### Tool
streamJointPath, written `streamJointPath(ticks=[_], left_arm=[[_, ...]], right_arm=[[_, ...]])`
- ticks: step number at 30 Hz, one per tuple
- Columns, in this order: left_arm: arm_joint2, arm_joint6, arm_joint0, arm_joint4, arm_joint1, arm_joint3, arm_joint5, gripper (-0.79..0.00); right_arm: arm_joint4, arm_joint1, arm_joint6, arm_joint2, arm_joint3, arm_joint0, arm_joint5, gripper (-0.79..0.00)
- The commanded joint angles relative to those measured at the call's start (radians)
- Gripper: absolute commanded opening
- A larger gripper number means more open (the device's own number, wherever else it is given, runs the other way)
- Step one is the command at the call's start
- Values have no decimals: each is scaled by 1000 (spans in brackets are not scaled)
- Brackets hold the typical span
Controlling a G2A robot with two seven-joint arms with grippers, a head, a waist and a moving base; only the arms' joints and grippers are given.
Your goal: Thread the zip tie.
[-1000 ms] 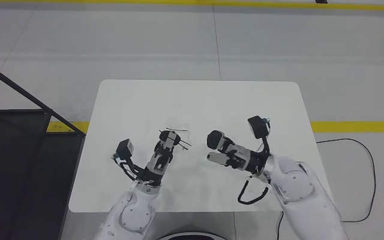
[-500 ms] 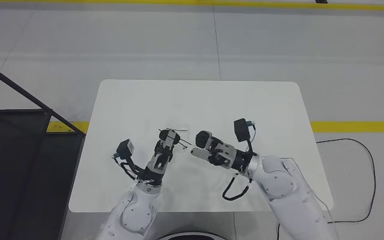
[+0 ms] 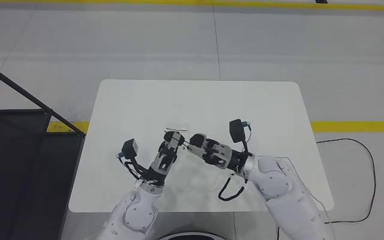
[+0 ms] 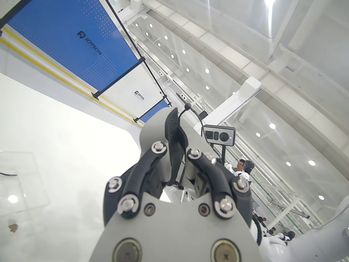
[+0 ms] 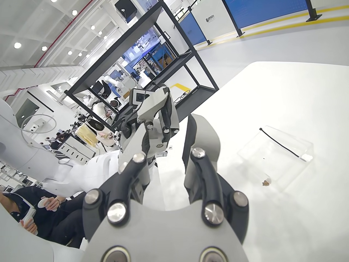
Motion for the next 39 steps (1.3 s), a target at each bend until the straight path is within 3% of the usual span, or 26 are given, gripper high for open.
streamJointPath(ticks=[1, 24, 31, 32, 33, 34, 39], left_arm=[[0, 0, 0, 1, 0, 0, -2, -785], [-3, -7, -2, 3, -1, 9, -21, -785], [-4, -12, -2, 5, -1, 10, -24, -785], [-4, -12, -2, 5, -1, 11, -23, -560], [-4, -12, -1, 2, -2, 10, -20, -212], [-4, -13, -1, 1, -2, 9, -20, 0], [-12, -16, 13, 9, 0, 1, -29, 0]], right_arm=[[-1, 0, 1, -2, 0, 1, 0, -486], [1, -3, 1, -11, 8, 11, 7, -776], [0, -3, -2, -13, 10, 12, 1, -785], [1, -3, -4, -12, 11, 12, 0, -785], [3, -3, -6, -12, 11, 12, -4, -785], [6, -3, -8, -11, 11, 11, -8, -785], [64, -2, -20, 2, 13, 5, -30, -785]])
